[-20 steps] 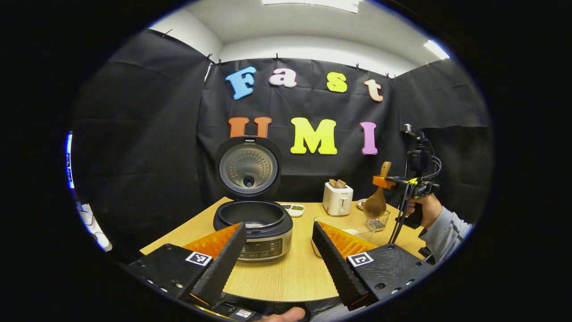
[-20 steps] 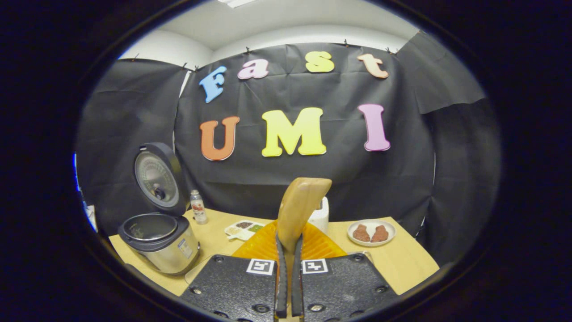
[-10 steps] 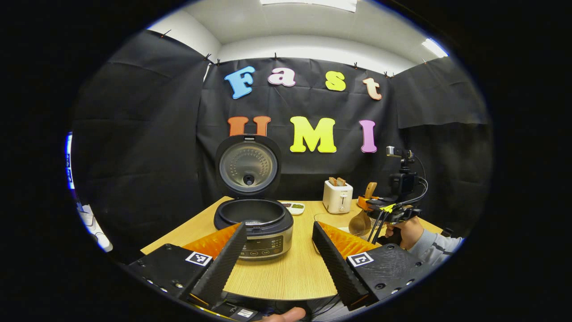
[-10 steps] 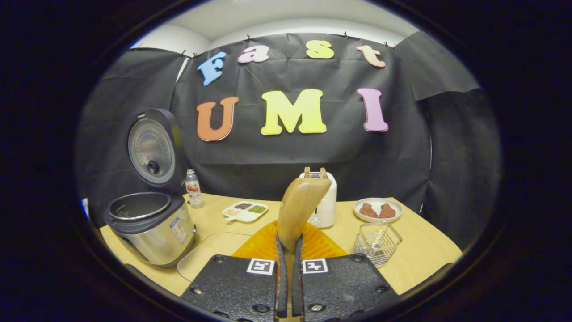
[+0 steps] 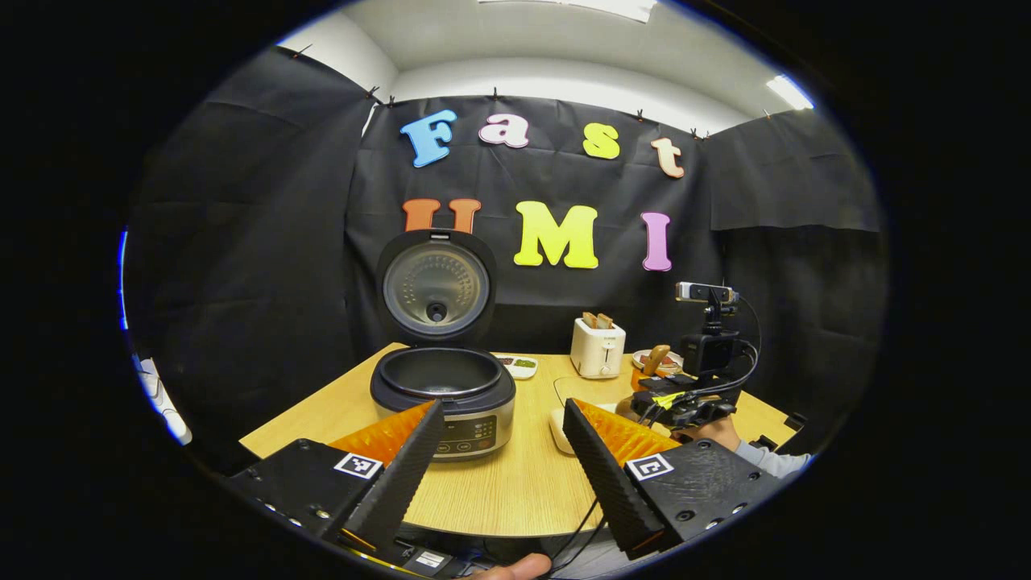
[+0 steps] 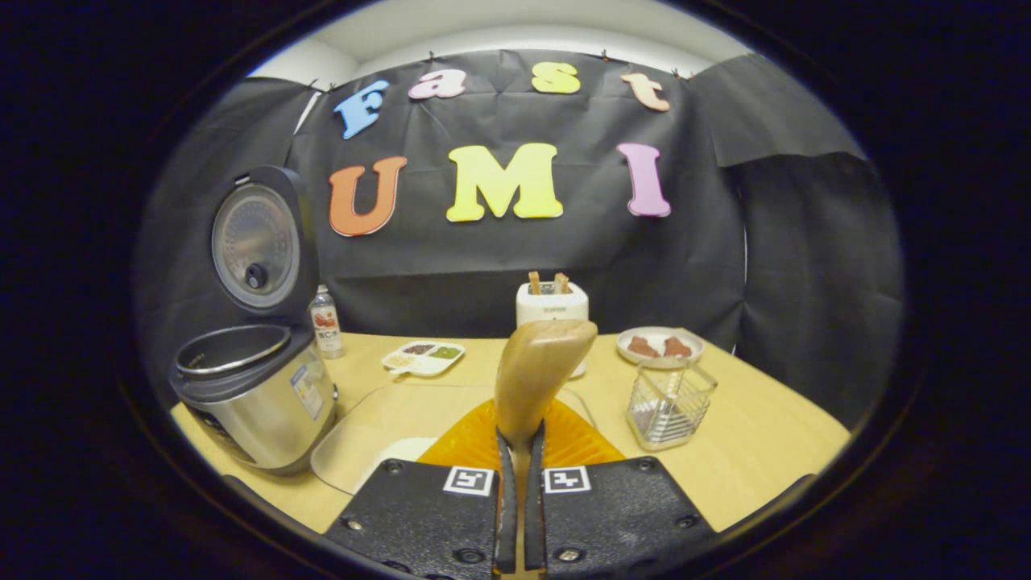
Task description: Close the left gripper, press the button to open the rice cooker; take a wooden spoon from the chopstick holder with the right hand, scoop a spoonful of rice and pour it into the rice cooker, then put the wooden spoon back into the chopstick holder.
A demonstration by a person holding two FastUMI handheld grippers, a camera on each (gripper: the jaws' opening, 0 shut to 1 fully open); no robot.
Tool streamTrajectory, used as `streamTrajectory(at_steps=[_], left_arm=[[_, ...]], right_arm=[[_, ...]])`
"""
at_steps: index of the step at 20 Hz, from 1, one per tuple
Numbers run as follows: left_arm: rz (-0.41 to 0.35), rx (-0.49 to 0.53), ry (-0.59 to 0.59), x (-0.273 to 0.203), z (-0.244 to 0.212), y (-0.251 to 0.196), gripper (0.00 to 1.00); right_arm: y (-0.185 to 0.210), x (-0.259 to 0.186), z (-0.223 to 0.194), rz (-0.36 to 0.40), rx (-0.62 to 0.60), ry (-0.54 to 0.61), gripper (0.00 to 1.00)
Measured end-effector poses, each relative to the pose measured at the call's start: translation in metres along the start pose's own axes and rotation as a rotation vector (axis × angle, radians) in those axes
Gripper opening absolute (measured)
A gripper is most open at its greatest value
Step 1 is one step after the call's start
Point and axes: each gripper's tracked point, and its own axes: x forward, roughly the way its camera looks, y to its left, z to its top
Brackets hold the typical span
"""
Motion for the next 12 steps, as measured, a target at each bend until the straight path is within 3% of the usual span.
streamTrajectory(at_steps=[4,12], left_arm=[[-0.002,0.010,-0.008,-0.002,0.003,0.001,0.95],[-0.001,0.013,-0.008,0.001,0.001,0.004,0.95]], right_arm=[[0.007,-0.001,-0.005,0.059,0.124,0.073,0.10],[0.021,0.010,-0.001,0.267,0.507,0.180,0.10]])
